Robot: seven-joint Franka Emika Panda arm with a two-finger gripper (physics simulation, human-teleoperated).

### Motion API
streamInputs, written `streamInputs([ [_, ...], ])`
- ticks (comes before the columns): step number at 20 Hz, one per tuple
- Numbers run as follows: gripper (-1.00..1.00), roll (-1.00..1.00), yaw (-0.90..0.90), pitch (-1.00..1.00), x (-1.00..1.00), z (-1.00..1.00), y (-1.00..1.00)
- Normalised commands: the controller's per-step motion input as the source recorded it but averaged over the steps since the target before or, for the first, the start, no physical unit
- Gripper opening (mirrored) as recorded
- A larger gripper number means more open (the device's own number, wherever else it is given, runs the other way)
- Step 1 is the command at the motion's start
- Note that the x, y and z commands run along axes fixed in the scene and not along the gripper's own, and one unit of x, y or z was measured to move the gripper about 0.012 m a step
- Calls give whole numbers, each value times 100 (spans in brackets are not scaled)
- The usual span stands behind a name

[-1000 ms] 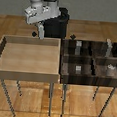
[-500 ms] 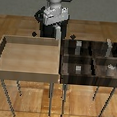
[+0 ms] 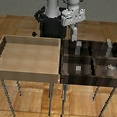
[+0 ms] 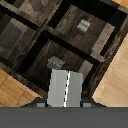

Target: Place the milk carton into the appropriate compartment.

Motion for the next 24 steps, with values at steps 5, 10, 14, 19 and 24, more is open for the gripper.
streamInputs([
  [5,-100,0,0,0,0,-30,60],
  [10,-100,0,0,0,0,-100,0],
  [14,-100,0,0,0,0,-100,0],
  [19,100,0,0,0,0,-40,0],
  [24,100,0,0,0,0,0,0],
])
